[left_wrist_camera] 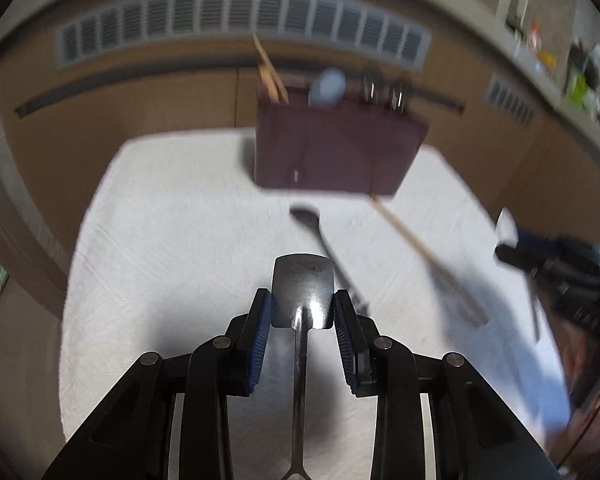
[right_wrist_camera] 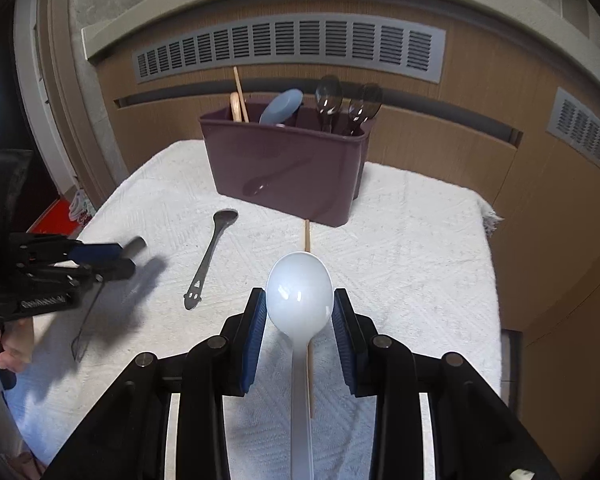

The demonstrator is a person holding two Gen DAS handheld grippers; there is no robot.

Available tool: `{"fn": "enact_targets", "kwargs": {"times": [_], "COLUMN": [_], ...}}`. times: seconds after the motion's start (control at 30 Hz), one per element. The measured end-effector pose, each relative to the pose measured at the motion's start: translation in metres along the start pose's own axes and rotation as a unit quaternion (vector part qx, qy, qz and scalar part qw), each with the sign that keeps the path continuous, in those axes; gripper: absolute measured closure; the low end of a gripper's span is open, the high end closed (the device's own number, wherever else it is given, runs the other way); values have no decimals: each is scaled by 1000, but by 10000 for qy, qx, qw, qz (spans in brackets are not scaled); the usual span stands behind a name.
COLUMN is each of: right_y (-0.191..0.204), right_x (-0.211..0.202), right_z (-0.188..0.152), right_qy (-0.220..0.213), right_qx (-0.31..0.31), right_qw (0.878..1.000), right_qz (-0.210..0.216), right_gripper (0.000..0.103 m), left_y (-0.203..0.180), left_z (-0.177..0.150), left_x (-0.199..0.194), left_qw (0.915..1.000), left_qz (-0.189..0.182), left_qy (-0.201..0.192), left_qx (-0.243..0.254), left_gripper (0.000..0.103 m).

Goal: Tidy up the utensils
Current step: 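Lift both spoons over the maroon holder and open both tools to drop them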

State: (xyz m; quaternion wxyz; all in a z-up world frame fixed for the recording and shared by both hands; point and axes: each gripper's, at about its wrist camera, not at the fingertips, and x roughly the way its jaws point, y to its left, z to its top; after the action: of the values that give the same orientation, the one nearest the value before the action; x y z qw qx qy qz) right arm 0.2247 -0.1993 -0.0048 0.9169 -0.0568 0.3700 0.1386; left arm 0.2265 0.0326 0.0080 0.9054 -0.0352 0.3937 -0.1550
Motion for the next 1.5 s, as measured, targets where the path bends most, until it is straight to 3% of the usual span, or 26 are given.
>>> {"fn": "enact_targets", "kwargs": {"times": [0.07, 0.17, 0.3, 0.43, 0.53, 0.7, 0.83, 0.97, 1.27, 1.5], "right_y": [-1, -2, -2, -5, -11, -23, -34, -39, -41, -35], "right_x": [-14, -42, -101, -136, -131, -85, -37, 7, 57, 92], "right_z": [2, 20, 76, 137, 166, 190, 191, 192, 192, 184], "right_qy": [-150, -631, -1779, -2762, -3013, -2890, -2449, -2171, -2307, -2267], "right_qx": [37, 59, -72, -117, -78, 170, 424, 562, 640, 376], "right_qw": [9999, 9980, 9839, 9605, 9528, 9566, 9684, 9743, 9704, 9726], "right_qz": [-11, 25, -118, -318, -367, -338, -184, -209, -309, -350], "right_gripper": [73, 73, 73, 73, 73, 73, 73, 73, 73, 73], "left_y": [-7, -24, -43, -43, -40, -34, -24, -12, -1, 3], "left_z": [14, 57, 123, 167, 188, 201, 202, 203, 186, 180], "left_x": [-28, -76, -125, -139, -127, -80, -34, 4, 52, 74], "left_qw": [9984, 9881, 9607, 9388, 9320, 9246, 9328, 9371, 9389, 9493], "left_qz": [11, -70, -160, -380, -437, -75, 135, 34, -75, -82], "left_qy": [-558, -1512, -2748, -3410, -3590, -3806, -3600, -3478, -3415, -3128], "left_qx": [41, 262, 364, 287, 242, 157, -24, -276, -426, -303], "left_gripper": [70, 70, 70, 70, 70, 70, 70, 70, 70, 68]}}
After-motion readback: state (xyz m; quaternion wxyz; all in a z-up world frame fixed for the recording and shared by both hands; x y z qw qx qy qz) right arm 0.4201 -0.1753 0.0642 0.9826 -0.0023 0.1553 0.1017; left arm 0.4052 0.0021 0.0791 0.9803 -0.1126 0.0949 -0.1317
